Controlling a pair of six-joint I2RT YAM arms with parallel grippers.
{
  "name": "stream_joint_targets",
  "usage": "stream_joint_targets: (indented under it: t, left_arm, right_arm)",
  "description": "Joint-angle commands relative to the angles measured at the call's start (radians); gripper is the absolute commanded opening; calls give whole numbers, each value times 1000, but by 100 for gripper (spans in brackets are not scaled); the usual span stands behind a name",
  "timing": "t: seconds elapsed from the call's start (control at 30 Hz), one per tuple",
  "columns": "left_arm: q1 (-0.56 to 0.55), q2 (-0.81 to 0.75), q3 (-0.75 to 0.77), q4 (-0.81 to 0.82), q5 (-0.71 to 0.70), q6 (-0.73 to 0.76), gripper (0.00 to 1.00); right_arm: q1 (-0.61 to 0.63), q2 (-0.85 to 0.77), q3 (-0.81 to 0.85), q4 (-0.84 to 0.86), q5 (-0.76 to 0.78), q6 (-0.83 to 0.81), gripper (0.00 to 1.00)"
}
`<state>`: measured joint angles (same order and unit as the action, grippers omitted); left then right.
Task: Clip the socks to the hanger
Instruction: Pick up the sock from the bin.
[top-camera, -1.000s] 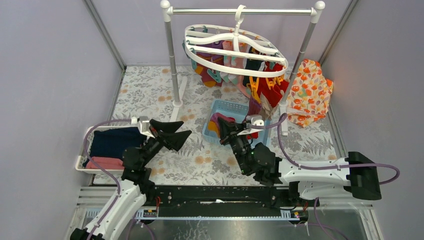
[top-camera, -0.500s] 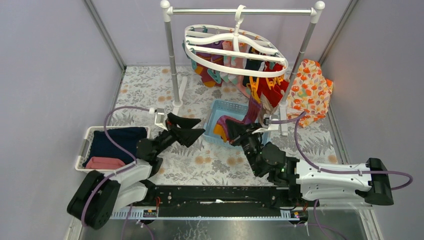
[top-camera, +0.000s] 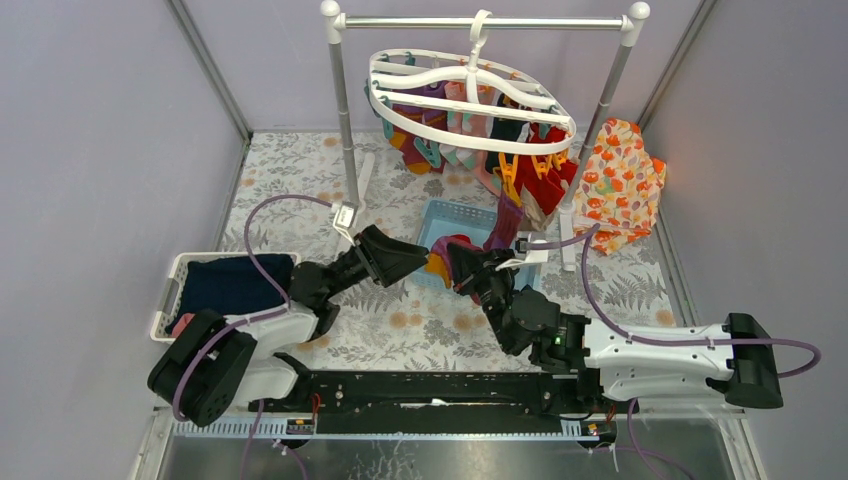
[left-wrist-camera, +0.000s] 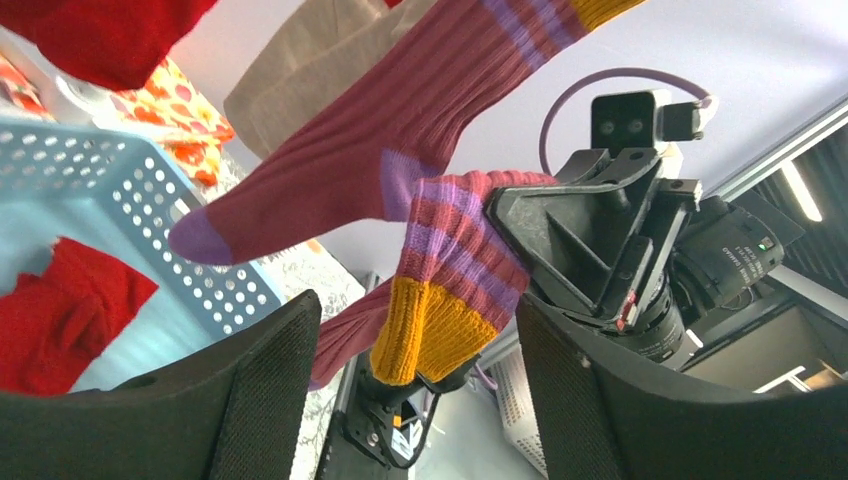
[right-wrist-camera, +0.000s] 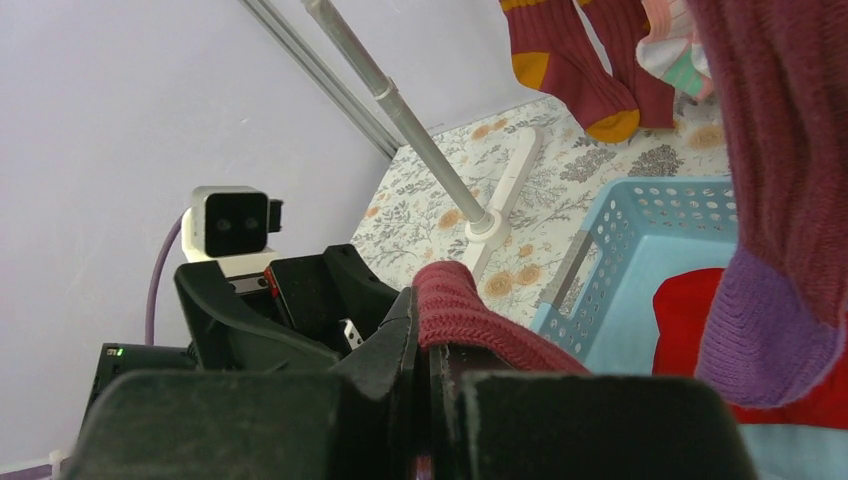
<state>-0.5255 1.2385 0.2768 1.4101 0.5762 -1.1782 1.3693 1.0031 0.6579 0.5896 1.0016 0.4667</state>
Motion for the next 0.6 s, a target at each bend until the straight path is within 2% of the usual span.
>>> stream_joint_targets:
  t: [0.0, 0.1, 0.17, 0.3, 0.37, 0.47, 0.57]
  left_arm:
    - [-27, 32, 34, 2, 38, -25, 74]
    - [-45, 41, 47, 5, 54, -36, 69]
    - [-49, 42, 51, 23, 67, -57, 61]
    - [-49, 42, 53, 76, 90, -115, 29]
    - [-50, 42, 49, 93, 88, -139, 2]
    - [-43, 36, 44, 101, 75, -175, 0]
    - [-3, 28, 32, 100, 70, -243, 0]
  right_arm:
    - [7, 14, 8, 70, 12, 6, 0]
    - [7, 19, 6, 76, 18, 4, 0]
    - [6, 21, 4, 77, 19, 4, 0]
    - [7, 23, -1, 77, 21, -2, 2]
    - [7, 24, -5, 79, 18, -8, 4]
    - [7, 15, -22, 87, 18, -18, 7]
    - [7, 0, -40, 106, 19, -73, 18]
